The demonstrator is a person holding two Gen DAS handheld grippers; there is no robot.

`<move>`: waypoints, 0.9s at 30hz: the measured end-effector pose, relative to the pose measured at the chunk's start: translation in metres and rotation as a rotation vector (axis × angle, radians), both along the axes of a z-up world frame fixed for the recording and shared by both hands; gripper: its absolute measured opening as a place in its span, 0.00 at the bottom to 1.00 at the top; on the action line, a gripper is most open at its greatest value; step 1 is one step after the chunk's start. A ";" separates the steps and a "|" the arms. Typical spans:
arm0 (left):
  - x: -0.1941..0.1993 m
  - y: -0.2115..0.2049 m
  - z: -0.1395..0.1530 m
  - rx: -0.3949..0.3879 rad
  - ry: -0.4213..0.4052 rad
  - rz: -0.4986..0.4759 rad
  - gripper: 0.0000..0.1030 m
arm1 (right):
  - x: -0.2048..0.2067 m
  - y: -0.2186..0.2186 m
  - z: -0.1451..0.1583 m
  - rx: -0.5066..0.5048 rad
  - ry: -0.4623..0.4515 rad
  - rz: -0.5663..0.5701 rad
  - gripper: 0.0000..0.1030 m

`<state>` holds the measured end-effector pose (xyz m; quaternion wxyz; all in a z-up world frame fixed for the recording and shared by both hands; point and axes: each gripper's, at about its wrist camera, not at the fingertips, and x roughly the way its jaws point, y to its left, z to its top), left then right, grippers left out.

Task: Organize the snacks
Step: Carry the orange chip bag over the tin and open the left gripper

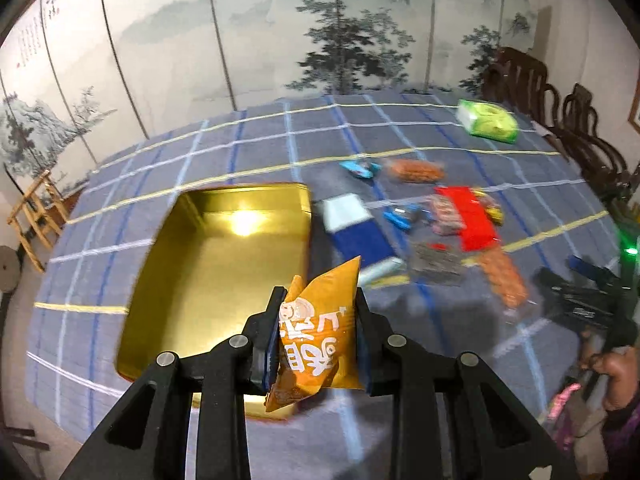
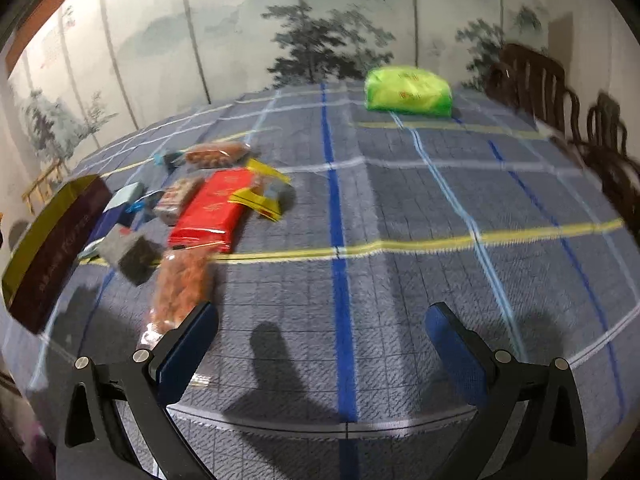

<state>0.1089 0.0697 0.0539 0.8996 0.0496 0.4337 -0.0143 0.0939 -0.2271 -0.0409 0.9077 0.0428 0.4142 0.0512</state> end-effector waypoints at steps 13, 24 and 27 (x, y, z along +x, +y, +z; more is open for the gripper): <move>0.077 0.065 -0.038 0.144 0.061 0.072 0.26 | 0.006 -0.003 -0.005 0.043 0.026 -0.020 1.00; 0.118 0.090 -0.063 0.195 0.131 0.082 0.27 | 0.007 -0.002 -0.006 0.023 0.029 -0.020 1.00; 0.129 0.090 -0.070 0.211 0.158 0.069 0.27 | 0.007 -0.002 -0.007 0.018 0.030 -0.019 1.00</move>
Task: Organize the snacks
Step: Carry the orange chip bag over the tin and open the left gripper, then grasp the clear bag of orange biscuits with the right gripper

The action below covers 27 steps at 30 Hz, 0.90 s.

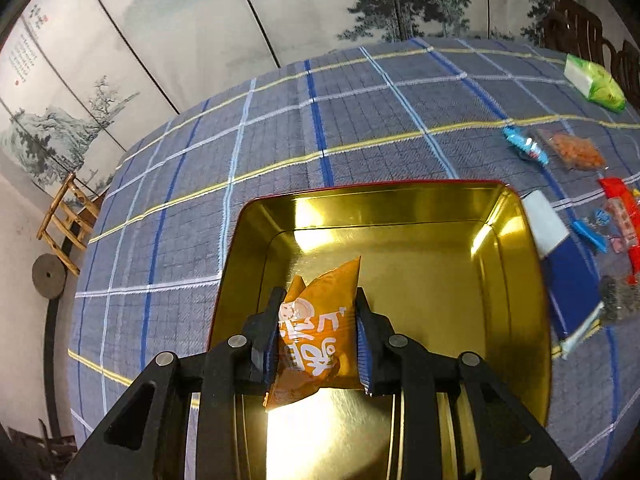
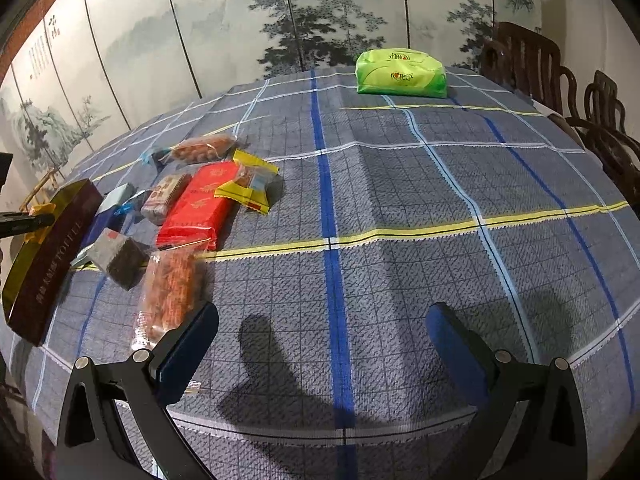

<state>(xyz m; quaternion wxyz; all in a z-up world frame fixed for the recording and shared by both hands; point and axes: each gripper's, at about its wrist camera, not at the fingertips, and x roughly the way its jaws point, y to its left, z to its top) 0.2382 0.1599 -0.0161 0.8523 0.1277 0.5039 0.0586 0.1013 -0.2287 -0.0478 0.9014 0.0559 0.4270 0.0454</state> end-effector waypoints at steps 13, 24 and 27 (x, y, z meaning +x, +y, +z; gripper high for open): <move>0.029 0.015 -0.018 0.024 0.041 0.032 0.51 | 0.001 0.002 -0.001 -0.009 0.003 -0.002 1.00; -0.055 -0.002 0.059 -0.075 -0.235 0.042 0.78 | -0.013 0.026 0.009 0.042 -0.006 0.120 0.98; -0.101 0.001 0.076 -0.213 -0.349 0.069 0.82 | -0.018 0.055 0.021 0.011 -0.032 0.199 0.98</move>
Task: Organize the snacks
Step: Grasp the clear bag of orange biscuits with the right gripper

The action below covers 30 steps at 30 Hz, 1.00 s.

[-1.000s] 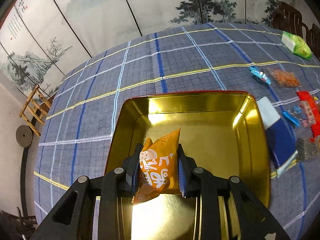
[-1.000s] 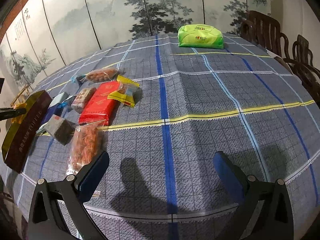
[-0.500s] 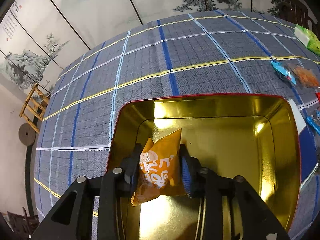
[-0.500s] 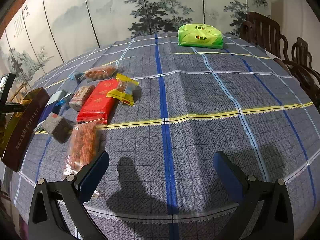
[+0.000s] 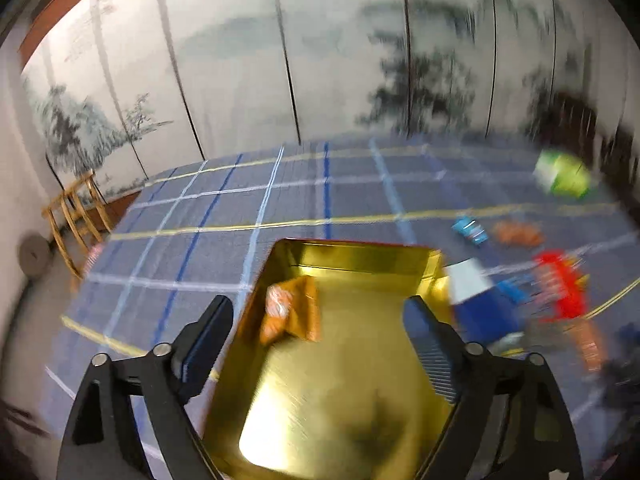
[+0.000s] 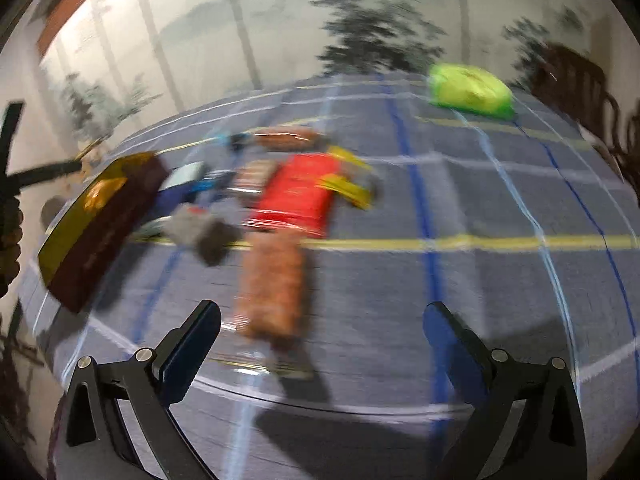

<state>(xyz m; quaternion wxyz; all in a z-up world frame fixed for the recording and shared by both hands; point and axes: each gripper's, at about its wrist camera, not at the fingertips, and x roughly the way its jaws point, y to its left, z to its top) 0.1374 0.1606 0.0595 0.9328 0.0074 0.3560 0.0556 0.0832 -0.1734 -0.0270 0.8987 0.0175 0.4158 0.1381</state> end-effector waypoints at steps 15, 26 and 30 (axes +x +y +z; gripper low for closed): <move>-0.131 0.012 -0.022 -0.068 -0.027 0.187 0.91 | 0.020 0.035 -0.012 -0.181 0.094 0.064 0.37; -0.159 0.041 -0.033 -0.057 -0.053 0.287 0.98 | 0.008 0.070 0.059 0.053 0.057 0.183 0.37; -0.162 0.040 -0.038 -0.095 -0.003 0.258 0.98 | 0.027 0.122 0.085 0.136 0.063 0.276 0.37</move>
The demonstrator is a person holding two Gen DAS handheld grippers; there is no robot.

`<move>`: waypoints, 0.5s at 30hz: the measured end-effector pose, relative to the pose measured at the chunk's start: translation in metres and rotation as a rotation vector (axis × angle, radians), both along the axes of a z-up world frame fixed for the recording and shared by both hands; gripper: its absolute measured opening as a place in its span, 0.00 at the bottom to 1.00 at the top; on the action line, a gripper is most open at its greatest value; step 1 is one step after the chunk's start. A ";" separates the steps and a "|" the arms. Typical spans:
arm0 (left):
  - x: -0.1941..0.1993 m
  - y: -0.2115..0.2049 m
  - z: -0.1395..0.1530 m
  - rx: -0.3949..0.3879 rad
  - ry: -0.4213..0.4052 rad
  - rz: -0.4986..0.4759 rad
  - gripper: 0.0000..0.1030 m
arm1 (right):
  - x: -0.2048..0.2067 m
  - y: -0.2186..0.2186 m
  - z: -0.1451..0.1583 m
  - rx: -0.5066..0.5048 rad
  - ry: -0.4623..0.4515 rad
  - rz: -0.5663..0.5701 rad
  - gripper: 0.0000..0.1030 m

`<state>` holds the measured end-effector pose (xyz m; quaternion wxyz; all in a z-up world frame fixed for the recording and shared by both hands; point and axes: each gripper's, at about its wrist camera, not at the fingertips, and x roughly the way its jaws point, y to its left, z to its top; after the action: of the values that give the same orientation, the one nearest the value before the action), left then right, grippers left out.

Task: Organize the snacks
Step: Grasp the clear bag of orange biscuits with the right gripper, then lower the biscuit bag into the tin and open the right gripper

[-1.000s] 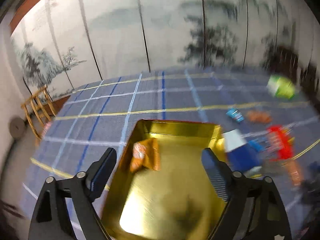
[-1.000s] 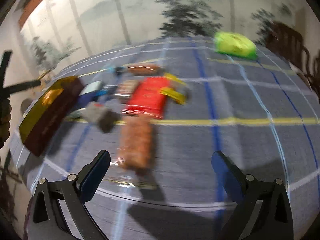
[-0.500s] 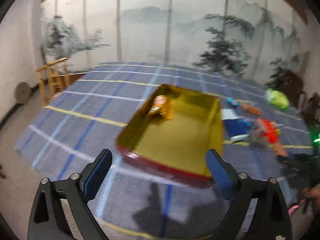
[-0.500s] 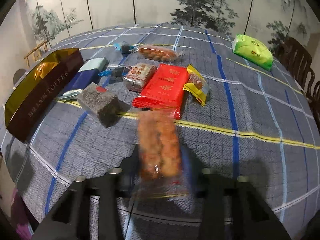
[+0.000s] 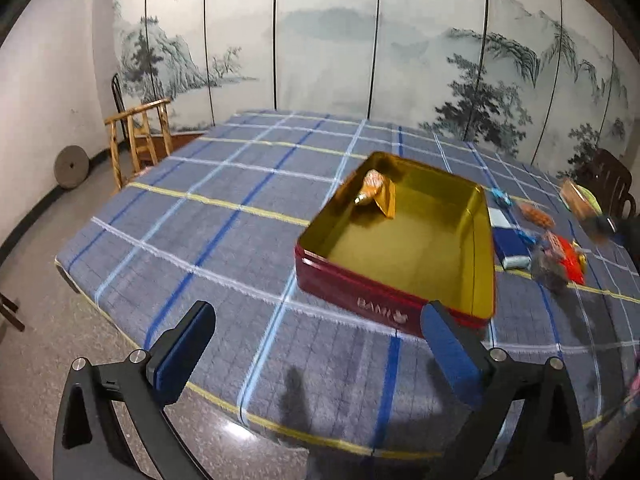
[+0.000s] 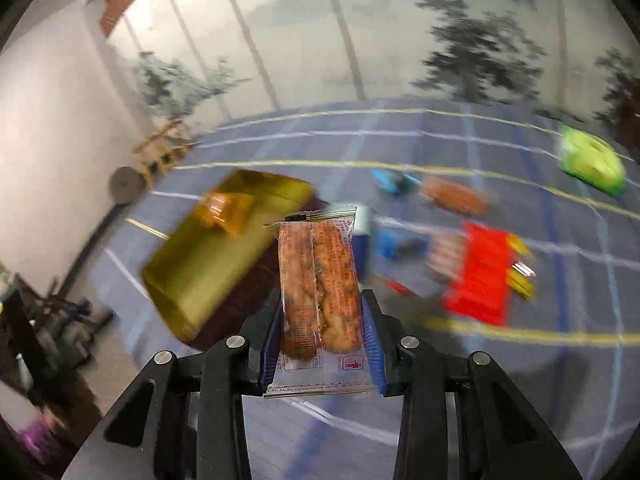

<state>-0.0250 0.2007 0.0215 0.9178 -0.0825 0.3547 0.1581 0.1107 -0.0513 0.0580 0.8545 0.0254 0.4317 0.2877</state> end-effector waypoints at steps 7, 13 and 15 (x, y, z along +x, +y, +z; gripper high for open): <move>-0.001 0.002 0.002 -0.023 0.032 0.003 0.98 | 0.047 0.099 -0.001 0.005 0.061 0.094 0.37; 0.003 0.009 -0.004 0.028 0.092 0.023 0.98 | 0.083 0.156 -0.033 -0.070 0.135 0.096 0.37; 0.003 0.014 -0.007 0.016 0.107 0.022 0.98 | 0.090 0.167 -0.042 -0.092 0.155 0.096 0.37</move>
<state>-0.0215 0.2143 0.0148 0.8965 -0.0703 0.4009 0.1750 0.2006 0.1155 0.0156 0.8041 -0.0123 0.5098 0.3055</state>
